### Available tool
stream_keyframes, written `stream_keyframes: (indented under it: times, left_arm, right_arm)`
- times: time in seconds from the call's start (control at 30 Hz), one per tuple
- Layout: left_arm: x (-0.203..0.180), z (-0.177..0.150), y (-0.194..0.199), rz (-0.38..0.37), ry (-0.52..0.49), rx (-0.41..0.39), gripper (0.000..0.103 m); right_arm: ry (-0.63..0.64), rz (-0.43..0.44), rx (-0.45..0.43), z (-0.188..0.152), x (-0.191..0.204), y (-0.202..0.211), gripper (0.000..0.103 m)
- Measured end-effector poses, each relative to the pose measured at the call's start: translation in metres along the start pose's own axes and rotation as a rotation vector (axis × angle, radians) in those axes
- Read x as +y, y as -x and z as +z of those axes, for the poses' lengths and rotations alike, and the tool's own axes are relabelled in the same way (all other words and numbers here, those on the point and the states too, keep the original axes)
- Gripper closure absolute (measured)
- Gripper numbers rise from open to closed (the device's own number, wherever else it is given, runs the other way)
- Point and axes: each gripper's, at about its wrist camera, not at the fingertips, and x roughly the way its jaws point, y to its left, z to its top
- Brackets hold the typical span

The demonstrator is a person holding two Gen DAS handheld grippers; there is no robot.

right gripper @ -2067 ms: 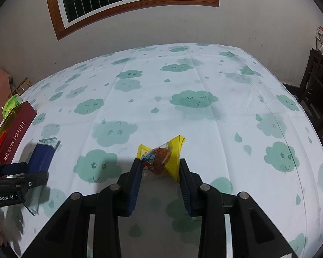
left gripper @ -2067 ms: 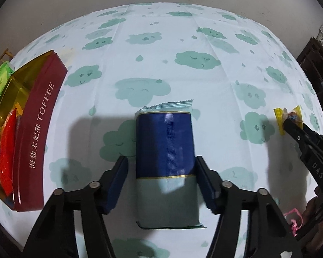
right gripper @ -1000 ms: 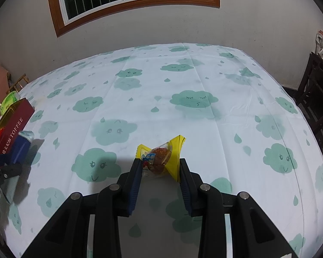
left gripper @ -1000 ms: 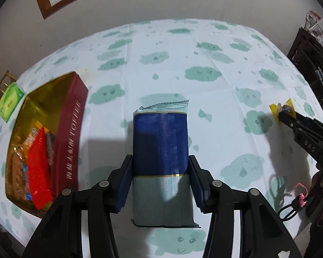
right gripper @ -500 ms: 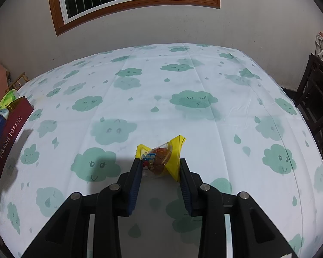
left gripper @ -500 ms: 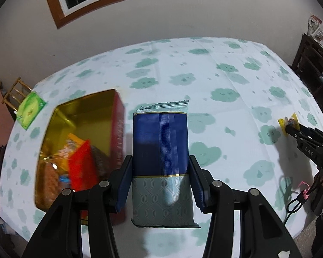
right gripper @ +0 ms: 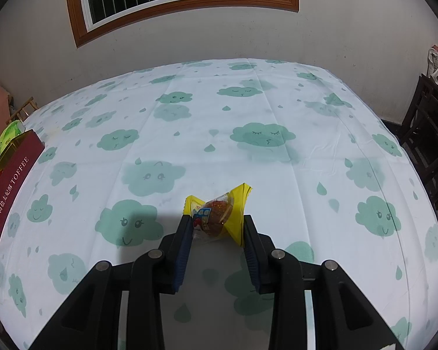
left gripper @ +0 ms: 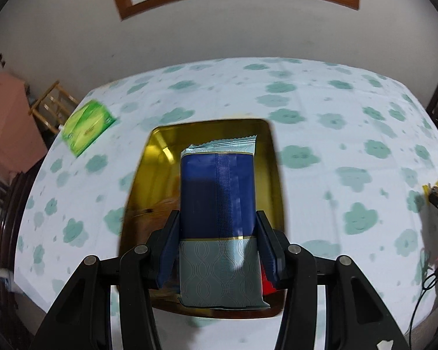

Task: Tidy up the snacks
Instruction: 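Carry the blue wafer packet into the tin and open the left gripper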

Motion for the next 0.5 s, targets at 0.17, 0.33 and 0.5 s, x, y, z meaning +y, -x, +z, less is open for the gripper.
stream_keyframes:
  times: [0.17,0.33,0.5]
  left_arm:
    - [0.025,-0.006,-0.013,0.040,-0.017,0.026,0.057]
    - [0.043,-0.013,-0.028,0.050,-0.021,0.064,0.057]
    - [0.049,-0.019,-0.040,0.054,-0.046,0.094,0.057]
  right_arm:
    - [0.000,0.000,0.000,0.000,0.001,0.000,0.069]
    - [0.003,-0.003,0.000,0.000,-0.001,0.000,0.069]
    - [0.005,-0.005,0.001,0.000,0.000,-0.001,0.069]
